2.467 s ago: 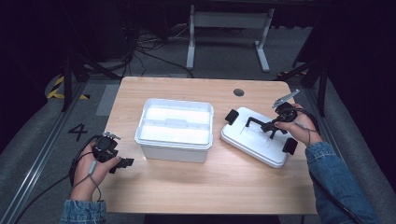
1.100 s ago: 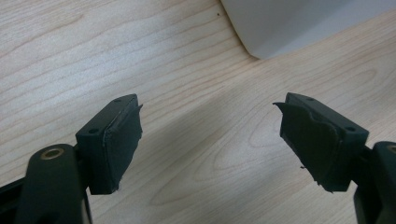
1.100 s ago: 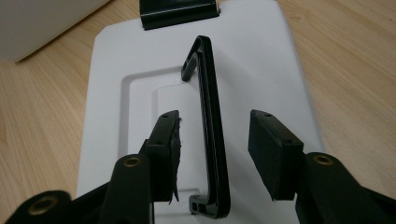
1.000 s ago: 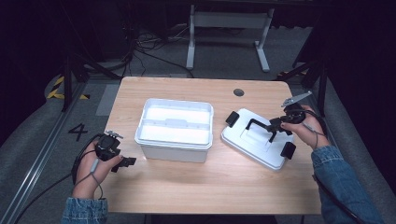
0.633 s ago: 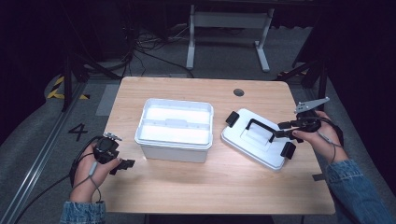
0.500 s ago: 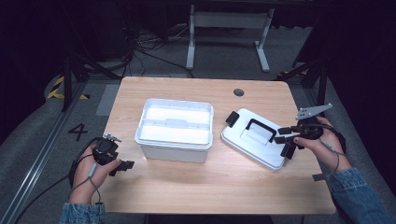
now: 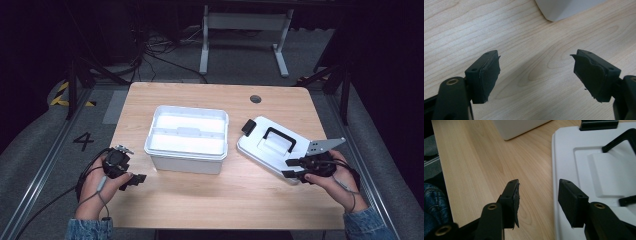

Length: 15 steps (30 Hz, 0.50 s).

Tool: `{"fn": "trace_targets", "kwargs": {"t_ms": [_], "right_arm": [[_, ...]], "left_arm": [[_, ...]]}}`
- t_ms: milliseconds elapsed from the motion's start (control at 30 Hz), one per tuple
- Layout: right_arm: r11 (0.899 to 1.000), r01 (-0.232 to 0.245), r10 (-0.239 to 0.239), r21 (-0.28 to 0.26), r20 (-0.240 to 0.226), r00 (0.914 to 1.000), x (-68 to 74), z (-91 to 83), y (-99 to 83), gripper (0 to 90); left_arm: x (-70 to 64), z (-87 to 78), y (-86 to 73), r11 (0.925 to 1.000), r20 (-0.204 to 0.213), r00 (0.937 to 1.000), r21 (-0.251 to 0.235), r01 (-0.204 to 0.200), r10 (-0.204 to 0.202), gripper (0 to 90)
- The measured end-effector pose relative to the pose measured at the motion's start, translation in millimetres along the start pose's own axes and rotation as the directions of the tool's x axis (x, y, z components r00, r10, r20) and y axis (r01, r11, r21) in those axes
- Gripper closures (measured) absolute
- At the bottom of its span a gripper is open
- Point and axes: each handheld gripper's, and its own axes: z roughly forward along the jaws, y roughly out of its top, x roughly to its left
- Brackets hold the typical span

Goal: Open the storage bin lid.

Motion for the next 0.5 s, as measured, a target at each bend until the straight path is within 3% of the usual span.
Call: {"fn": "trace_targets", "kwargs": {"t_ms": [100,233,300,500], "right_arm": [[1.000,-0.001,0.001,-0.014,-0.014,0.9999,8.1,6.9,-3.2,52.0],[0.998,-0.020,0.020,-0.053,0.012,0.9997,19.4,16.1,-12.4,51.8],[0.999,-0.007,0.009,-0.040,0.037,0.9993,24.5,22.8,-16.8,51.8],[0.999,-0.025,0.026,-0.040,0.033,0.9991,32.8,42.4,-29.7,53.7]], "left_arm": [[0.4,-0.6,-0.3,1.0000,-0.002,1.0000,0.000,0.002,-0.002,21.8],[-0.8,-0.4,0.9,1.0000,-0.001,1.0000,0.000,-0.004,0.004,22.0],[-1.8,0.1,2.0,0.9999,0.007,0.9999,0.003,-0.011,0.011,22.1],[-2.7,0.6,5.1,0.9999,0.013,0.9998,0.003,-0.014,0.014,22.2]]}}
